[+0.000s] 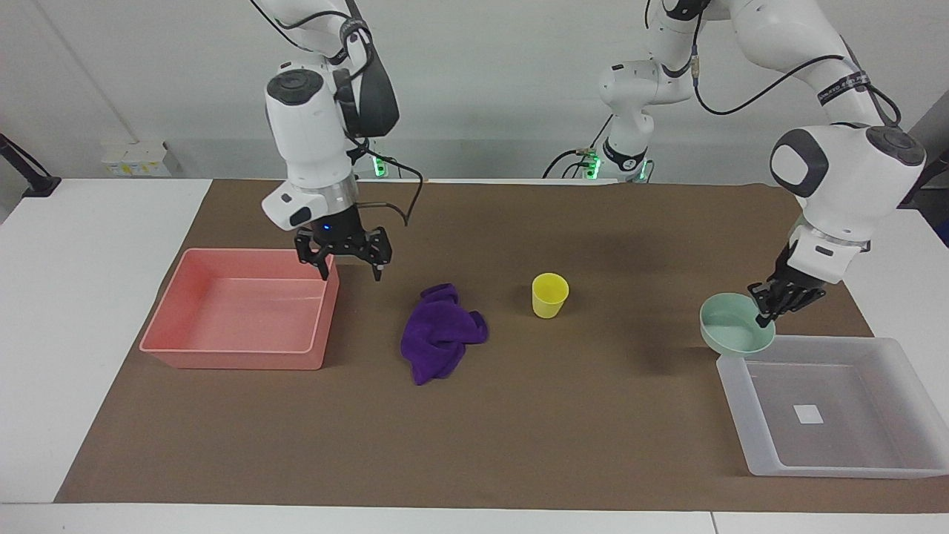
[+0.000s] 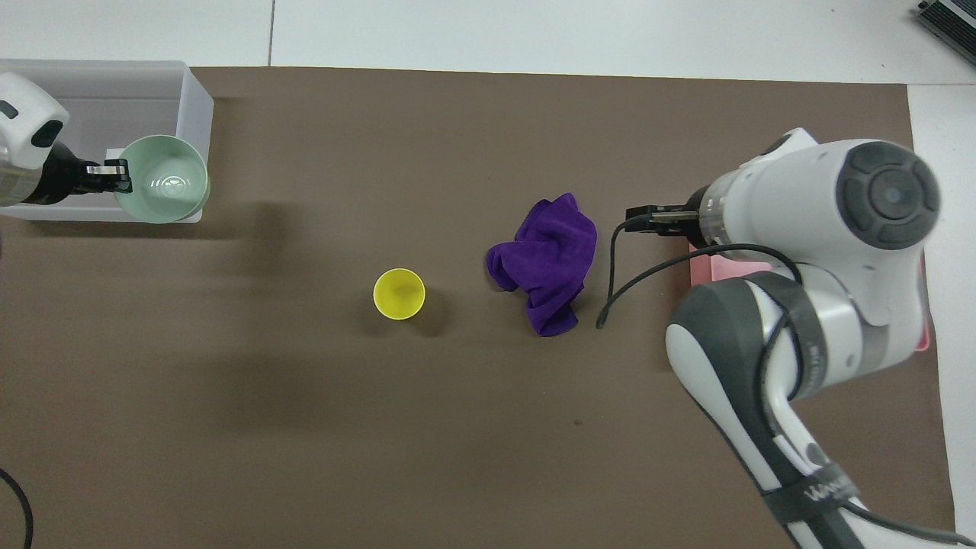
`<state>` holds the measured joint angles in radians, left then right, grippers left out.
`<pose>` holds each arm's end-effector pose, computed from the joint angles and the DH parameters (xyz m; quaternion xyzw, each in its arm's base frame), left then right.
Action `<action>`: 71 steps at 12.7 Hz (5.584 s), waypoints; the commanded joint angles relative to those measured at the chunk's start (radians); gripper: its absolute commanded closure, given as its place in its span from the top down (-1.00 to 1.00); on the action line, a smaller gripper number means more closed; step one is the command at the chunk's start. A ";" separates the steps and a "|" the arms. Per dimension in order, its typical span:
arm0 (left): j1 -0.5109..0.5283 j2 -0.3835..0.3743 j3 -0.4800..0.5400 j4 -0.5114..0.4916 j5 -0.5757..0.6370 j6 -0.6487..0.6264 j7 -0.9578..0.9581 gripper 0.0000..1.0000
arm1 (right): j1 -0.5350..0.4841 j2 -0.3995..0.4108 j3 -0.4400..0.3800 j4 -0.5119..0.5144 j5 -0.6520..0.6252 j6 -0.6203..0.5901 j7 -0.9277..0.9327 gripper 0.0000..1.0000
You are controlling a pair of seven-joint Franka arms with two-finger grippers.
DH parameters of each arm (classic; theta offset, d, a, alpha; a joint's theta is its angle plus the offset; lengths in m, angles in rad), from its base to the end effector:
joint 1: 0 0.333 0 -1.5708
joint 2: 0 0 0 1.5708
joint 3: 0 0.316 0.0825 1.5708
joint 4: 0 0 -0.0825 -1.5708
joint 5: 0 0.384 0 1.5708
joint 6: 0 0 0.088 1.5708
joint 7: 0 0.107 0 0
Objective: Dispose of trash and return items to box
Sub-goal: 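Carry the bowl into the clear bin while the right gripper reaches the cloth, then grasp the purple cloth with the right gripper and lift it, then carry the cloth to the pink bin while the left gripper reaches the cup, then grasp the yellow cup with the left gripper while the right gripper releases cloth, then place the yellow cup into the clear bin with the left gripper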
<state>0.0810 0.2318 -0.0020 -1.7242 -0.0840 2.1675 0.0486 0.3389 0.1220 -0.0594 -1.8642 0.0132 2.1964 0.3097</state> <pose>0.6465 0.0480 0.4678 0.9931 0.0349 0.1076 0.0305 0.5891 0.1709 0.4710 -0.9943 0.0177 -0.0999 0.0326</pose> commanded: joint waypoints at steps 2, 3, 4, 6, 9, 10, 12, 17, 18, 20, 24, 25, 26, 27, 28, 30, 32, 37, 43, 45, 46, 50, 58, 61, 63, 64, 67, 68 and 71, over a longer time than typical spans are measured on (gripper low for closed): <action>0.042 0.237 -0.007 0.327 -0.019 -0.089 0.014 -1.00 | 0.067 0.120 -0.005 0.005 0.044 0.127 -0.014 1.00; 0.072 0.288 -0.013 0.384 -0.019 -0.089 0.016 -1.00 | 0.086 0.161 -0.005 0.007 0.033 0.166 -0.015 1.00; 0.095 0.323 -0.038 0.423 -0.016 -0.087 0.016 -1.00 | 0.110 0.189 -0.007 0.007 0.027 0.198 -0.024 1.00; 0.155 0.380 -0.056 0.475 -0.011 -0.081 0.054 -1.00 | 0.133 0.238 -0.005 0.007 0.024 0.245 -0.058 1.00; 0.210 0.438 -0.058 0.483 -0.010 -0.036 0.097 -1.00 | 0.153 0.287 -0.007 0.002 -0.001 0.284 -0.133 1.00; 0.215 0.443 -0.056 0.476 -0.010 -0.013 0.106 -1.00 | 0.155 0.295 -0.007 0.000 -0.001 0.283 -0.142 1.00; 0.223 0.442 -0.053 0.451 -0.008 -0.002 0.109 -1.00 | 0.153 0.294 -0.007 -0.027 -0.013 0.284 -0.156 1.00; 0.229 0.477 -0.052 0.405 -0.010 0.074 0.109 -1.00 | 0.146 0.281 -0.008 -0.062 -0.019 0.275 -0.156 -0.23; 0.232 0.475 -0.053 0.405 -0.014 0.074 0.112 -1.00 | 0.147 0.278 -0.010 -0.070 -0.019 0.273 -0.152 -0.82; 0.233 0.472 -0.056 0.397 -0.014 0.065 0.114 -0.37 | 0.149 0.278 -0.014 -0.070 -0.019 0.260 -0.129 -1.00; 0.211 0.417 -0.056 0.397 -0.007 0.044 0.128 1.00 | 0.117 0.196 -0.019 -0.058 -0.021 0.140 -0.126 -1.00; 0.198 0.387 -0.056 0.388 -0.010 0.035 0.149 1.00 | 0.114 0.167 -0.019 -0.058 -0.021 0.108 -0.124 -1.00; 0.184 0.341 -0.056 0.359 -0.010 0.020 0.158 1.00 | 0.111 0.136 -0.020 -0.053 -0.021 0.071 -0.124 -1.00; 0.152 0.274 -0.055 0.297 -0.011 0.012 0.157 1.00 | 0.100 0.102 -0.020 -0.050 -0.021 0.036 -0.124 -1.00; 0.129 0.195 -0.055 0.200 -0.010 0.024 0.157 1.00 | 0.088 0.069 -0.020 -0.044 -0.019 0.004 -0.121 -1.00; 0.068 0.060 -0.053 0.041 -0.010 0.029 0.149 1.00 | 0.066 0.012 -0.019 -0.014 -0.019 -0.078 -0.094 -1.00; 0.005 -0.015 -0.053 -0.053 -0.010 0.028 0.123 1.00 | 0.065 -0.022 -0.020 0.029 -0.021 -0.154 -0.042 -1.00; -0.240 -0.077 -0.055 -0.205 -0.010 0.108 -0.099 1.00 | -0.009 -0.119 -0.023 0.045 -0.064 -0.241 -0.041 -1.00; -0.475 -0.124 -0.055 -0.400 -0.010 0.324 -0.265 1.00 | -0.246 -0.137 -0.020 -0.005 -0.073 -0.210 -0.283 -1.00; -0.512 -0.141 -0.056 -0.448 -0.010 0.327 -0.266 1.00 | -0.317 -0.131 -0.020 -0.038 -0.073 -0.179 -0.357 -1.00; -0.515 -0.144 -0.056 -0.465 -0.010 0.334 -0.266 0.83 | -0.349 -0.127 -0.020 -0.068 -0.073 -0.134 -0.395 -1.00; -0.527 -0.124 -0.056 -0.526 -0.010 0.451 -0.268 -0.92 | -0.409 -0.065 -0.020 -0.130 -0.070 -0.015 -0.413 -1.00; -0.364 -0.152 -0.046 -0.368 -0.010 0.305 -0.244 -1.00 | -0.397 0.033 -0.019 -0.234 -0.056 0.160 -0.391 -1.00; -0.223 -0.135 -0.047 -0.257 -0.010 0.257 -0.152 -1.00 | -0.388 0.037 -0.019 -0.228 -0.056 0.160 -0.368 0.89; -0.134 -0.103 -0.044 -0.152 -0.010 0.148 -0.035 -1.00 | -0.387 0.033 -0.014 -0.208 -0.056 0.146 -0.366 1.00; -0.079 -0.094 -0.047 -0.135 -0.010 0.143 0.012 -1.00 | -0.386 0.024 -0.007 -0.188 -0.056 0.123 -0.363 1.00; 0.049 -0.039 -0.046 -0.051 -0.010 0.150 0.117 -1.00 | -0.344 0.002 0.033 -0.150 -0.056 0.040 -0.218 1.00; 0.089 0.004 -0.049 0.001 -0.010 0.149 0.123 -1.00 | -0.313 -0.002 0.033 -0.139 -0.056 0.020 -0.165 1.00; 0.138 0.133 -0.049 0.145 -0.011 0.149 0.125 -1.00 | -0.294 -0.036 0.036 -0.049 -0.056 -0.136 -0.135 1.00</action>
<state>0.1896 0.2609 -0.0363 -1.7002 -0.0864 2.3400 0.1608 0.0571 0.1109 -0.0262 -1.9702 -0.0453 2.1554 0.1657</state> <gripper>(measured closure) 0.960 0.000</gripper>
